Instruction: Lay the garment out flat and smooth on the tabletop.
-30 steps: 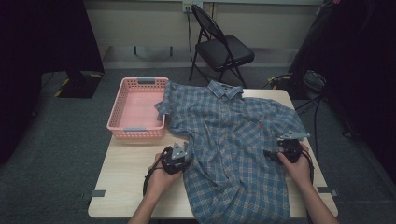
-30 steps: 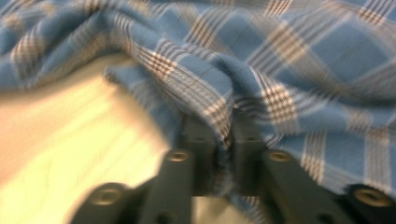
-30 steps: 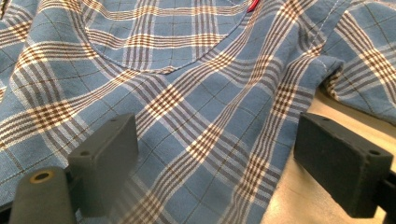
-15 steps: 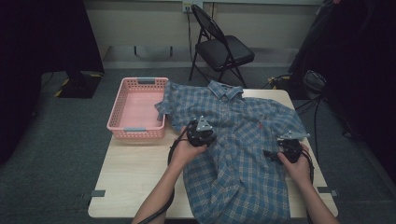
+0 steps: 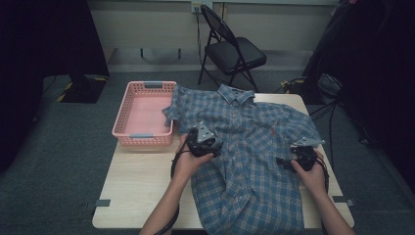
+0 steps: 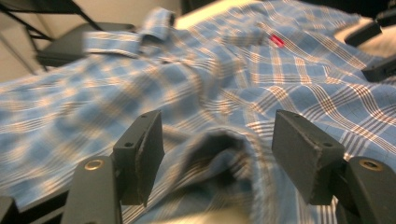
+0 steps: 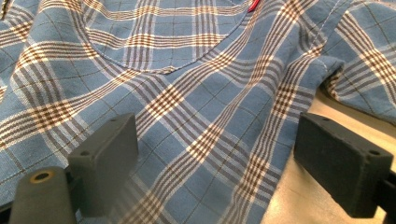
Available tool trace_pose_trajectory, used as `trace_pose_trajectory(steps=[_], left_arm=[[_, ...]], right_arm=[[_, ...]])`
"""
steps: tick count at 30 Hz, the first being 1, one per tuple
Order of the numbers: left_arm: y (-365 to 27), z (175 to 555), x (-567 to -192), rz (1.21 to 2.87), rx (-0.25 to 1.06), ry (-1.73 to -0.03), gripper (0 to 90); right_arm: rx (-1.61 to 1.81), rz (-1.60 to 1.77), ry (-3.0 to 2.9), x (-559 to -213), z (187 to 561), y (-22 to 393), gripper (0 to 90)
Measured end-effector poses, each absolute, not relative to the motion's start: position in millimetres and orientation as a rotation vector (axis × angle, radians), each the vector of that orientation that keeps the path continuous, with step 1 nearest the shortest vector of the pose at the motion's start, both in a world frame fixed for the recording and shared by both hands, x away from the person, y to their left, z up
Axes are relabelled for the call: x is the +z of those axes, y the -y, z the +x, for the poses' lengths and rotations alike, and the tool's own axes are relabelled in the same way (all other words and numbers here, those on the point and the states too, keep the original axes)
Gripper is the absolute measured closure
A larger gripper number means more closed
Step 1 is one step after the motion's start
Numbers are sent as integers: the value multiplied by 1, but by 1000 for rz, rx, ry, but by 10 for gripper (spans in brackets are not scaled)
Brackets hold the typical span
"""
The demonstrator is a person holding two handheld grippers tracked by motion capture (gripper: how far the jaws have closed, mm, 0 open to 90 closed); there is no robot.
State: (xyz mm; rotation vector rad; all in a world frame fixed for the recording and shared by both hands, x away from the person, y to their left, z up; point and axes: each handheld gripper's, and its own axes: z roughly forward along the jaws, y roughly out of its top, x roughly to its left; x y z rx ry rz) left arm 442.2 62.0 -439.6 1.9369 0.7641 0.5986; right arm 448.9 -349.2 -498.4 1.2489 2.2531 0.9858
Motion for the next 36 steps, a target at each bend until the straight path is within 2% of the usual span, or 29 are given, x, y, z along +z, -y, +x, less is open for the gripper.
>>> trace_pose_trajectory(steps=[3, 4, 7, 14, 17, 20, 22, 25, 30, 36], left_arm=[[-94, 435, -441, 1906, 593, -839, 341], [-104, 433, -445, 1928, 582, -862, 390], [-124, 432, -468, 2020, 568, -922, 400], [-122, 448, -498, 2042, 503, -1009, 432], [-115, 453, -496, 2037, 499, -925, 441], [-107, 458, -498, 2127, 485, -851, 506], [-103, 460, -498, 2119, 416, -835, 652], [-101, 462, -498, 2129, 363, -801, 802], [-108, 452, -496, 2137, 320, -813, 838], [-136, 414, -496, 2097, 307, -881, 841]], right_arm=[[986, 1249, -2253, -498, 449, 349, 130], [986, 1250, -2253, -498, 449, 349, 130], [986, 1250, -2252, -498, 449, 349, 129], [986, 1252, -2250, -498, 449, 348, 130], [986, 1252, -2251, -498, 449, 348, 130], [985, 1251, -2251, -498, 449, 348, 129], [985, 1251, -2251, -498, 449, 348, 129], [985, 1251, -2252, -498, 449, 348, 130], [985, 1251, -2252, -498, 449, 348, 130], [985, 1250, -2252, -498, 449, 348, 130]])
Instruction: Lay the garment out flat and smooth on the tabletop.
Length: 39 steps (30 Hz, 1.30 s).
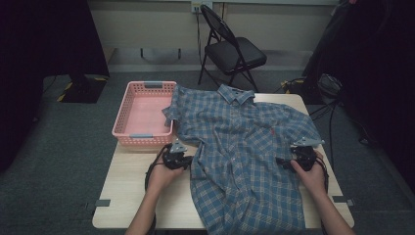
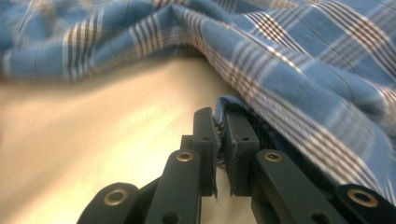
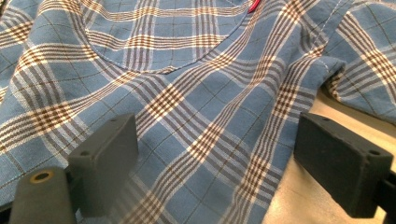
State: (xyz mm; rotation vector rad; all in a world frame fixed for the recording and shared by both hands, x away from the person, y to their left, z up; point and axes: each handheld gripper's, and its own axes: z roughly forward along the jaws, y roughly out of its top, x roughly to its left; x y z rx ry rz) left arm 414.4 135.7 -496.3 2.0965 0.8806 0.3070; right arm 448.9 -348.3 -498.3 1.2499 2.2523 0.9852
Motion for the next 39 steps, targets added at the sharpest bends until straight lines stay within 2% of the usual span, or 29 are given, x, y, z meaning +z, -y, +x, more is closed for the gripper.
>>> trace_pose_trajectory(steps=[8, 9, 11, 13, 17, 21, 24, 30, 31, 33, 39], left_arm=[[-164, 354, -491, 2114, 294, -907, 814], [-166, 349, -490, 2086, 314, -907, 751], [-168, 342, -487, 2013, 367, -882, 539], [-166, 337, -482, 1978, 350, -838, 465], [-152, 332, -477, 1985, 329, -741, 377], [-141, 330, -480, 2011, 289, -675, 368], [-131, 336, -477, 2030, 270, -658, 392], [-101, 379, -461, 2047, 272, -662, 674], [-96, 387, -459, 2059, 274, -673, 751], [-87, 404, -458, 2084, 286, -694, 819], [-79, 437, -469, 2119, 362, -762, 862]], right_arm=[[985, 1252, -2251, -498, 449, 348, 129], [985, 1252, -2251, -498, 449, 348, 129], [985, 1253, -2250, -498, 449, 348, 130], [986, 1253, -2250, -498, 449, 348, 130], [987, 1253, -2250, -498, 449, 348, 129], [986, 1253, -2250, -498, 449, 348, 129], [986, 1253, -2250, -498, 449, 348, 129], [985, 1254, -2249, -498, 449, 348, 129], [985, 1254, -2249, -498, 449, 348, 129], [986, 1254, -2250, -498, 449, 348, 129], [986, 1254, -2250, -498, 449, 348, 129]])
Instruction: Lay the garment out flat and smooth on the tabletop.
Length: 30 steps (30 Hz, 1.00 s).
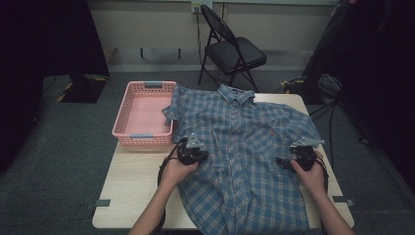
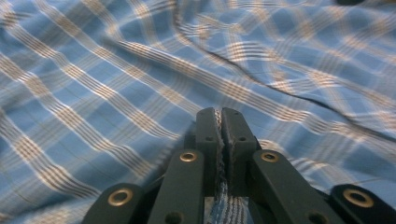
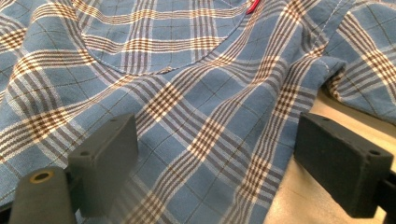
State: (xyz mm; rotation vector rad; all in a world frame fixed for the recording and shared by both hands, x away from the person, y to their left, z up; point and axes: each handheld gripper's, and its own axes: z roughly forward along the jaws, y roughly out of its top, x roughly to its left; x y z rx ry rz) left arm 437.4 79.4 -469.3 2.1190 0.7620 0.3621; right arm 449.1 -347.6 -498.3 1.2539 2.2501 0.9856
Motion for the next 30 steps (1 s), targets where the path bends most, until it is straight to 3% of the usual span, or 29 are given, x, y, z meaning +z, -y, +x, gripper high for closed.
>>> trace_pose_trajectory(steps=[2, 4, 6, 10, 14, 16, 17, 19, 22, 30], left_arm=[[-80, 439, -472, 2117, 363, -768, 817], [-83, 433, -474, 2136, 444, -764, 596], [-93, 424, -474, 2122, 451, -781, 450], [-123, 398, -475, 2085, 438, -822, 409], [-143, 378, -484, 2082, 386, -860, 437], [-146, 372, -490, 2103, 330, -880, 564], [-148, 369, -492, 2103, 330, -894, 584], [-149, 367, -494, 2102, 286, -905, 732], [-149, 364, -493, 2120, 275, -916, 800], [-162, 319, -479, 2216, 163, -962, 832]], right_arm=[[986, 1253, -2250, -498, 449, 348, 129], [986, 1252, -2251, -498, 449, 348, 130], [986, 1251, -2252, -498, 449, 348, 129], [987, 1248, -2252, -498, 449, 348, 130], [986, 1248, -2252, -498, 449, 347, 130], [986, 1250, -2251, -498, 449, 347, 129], [985, 1251, -2251, -498, 449, 347, 129], [986, 1250, -2252, -498, 449, 347, 129], [986, 1248, -2252, -498, 449, 347, 129], [989, 1246, -2254, -498, 450, 346, 129]])
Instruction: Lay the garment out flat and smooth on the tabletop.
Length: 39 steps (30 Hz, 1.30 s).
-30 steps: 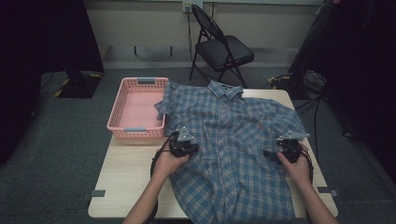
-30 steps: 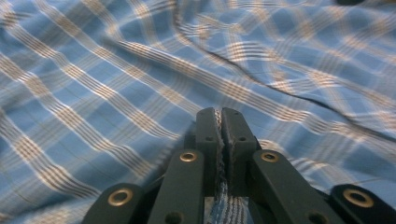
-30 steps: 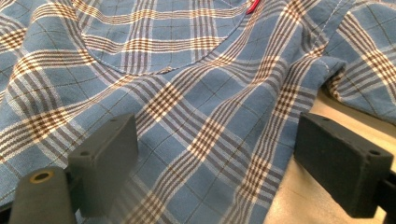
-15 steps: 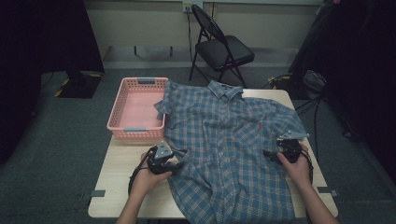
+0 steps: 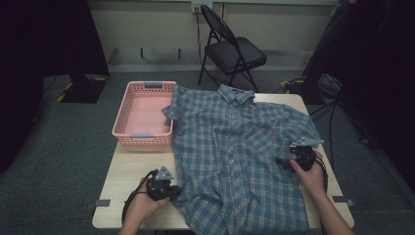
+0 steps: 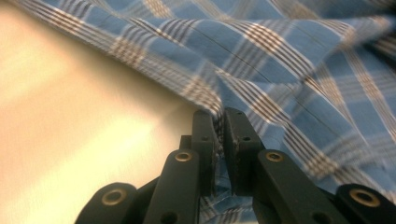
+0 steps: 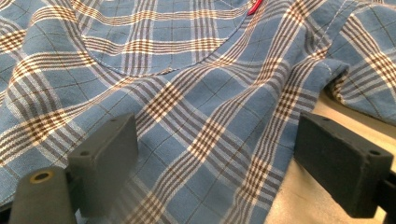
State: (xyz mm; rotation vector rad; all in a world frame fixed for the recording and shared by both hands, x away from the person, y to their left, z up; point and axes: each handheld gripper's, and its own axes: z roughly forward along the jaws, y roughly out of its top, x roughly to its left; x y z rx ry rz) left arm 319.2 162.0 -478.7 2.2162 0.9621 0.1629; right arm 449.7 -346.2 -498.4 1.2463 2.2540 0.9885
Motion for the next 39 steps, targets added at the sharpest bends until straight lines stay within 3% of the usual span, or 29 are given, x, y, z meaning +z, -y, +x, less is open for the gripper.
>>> trace_pose_trajectory(steps=[4, 8, 11, 14, 17, 19, 29, 33, 34, 35, 36, 38, 39], left_arm=[[-179, 311, -472, 2110, 200, -1006, 772], [-178, 326, -466, 1972, 372, -1010, 461], [-165, 347, -475, 2010, 361, -1015, 444], [-150, 365, -489, 2101, 356, -1017, 495], [-143, 374, -491, 2109, 360, -1031, 627], [-142, 374, -487, 2153, 334, -1038, 836], [-188, 318, -476, 2159, 260, -1059, 872], [-202, 317, -475, 2123, 277, -1102, 867], [-204, 319, -476, 2118, 278, -1113, 857], [-205, 321, -477, 2113, 303, -1119, 719], [-204, 325, -478, 2097, 359, -1114, 719], [-202, 336, -479, 2038, 434, -1114, 483], [-201, 343, -478, 1999, 441, -1133, 441]], right_arm=[[988, 1246, -2254, -498, 450, 346, 129], [988, 1247, -2253, -498, 450, 346, 129], [988, 1246, -2253, -498, 450, 346, 129], [988, 1246, -2254, -498, 450, 346, 129], [989, 1247, -2254, -498, 450, 346, 129], [989, 1245, -2255, -498, 450, 346, 129], [993, 1234, -2267, -498, 449, 346, 129], [996, 1222, -2276, -498, 448, 347, 129], [997, 1218, -2279, -498, 447, 348, 129], [1000, 1215, -2283, -498, 446, 349, 129], [1000, 1215, -2283, -498, 446, 349, 129], [1001, 1207, -2289, -498, 445, 350, 129], [1001, 1207, -2289, -498, 444, 351, 129]])
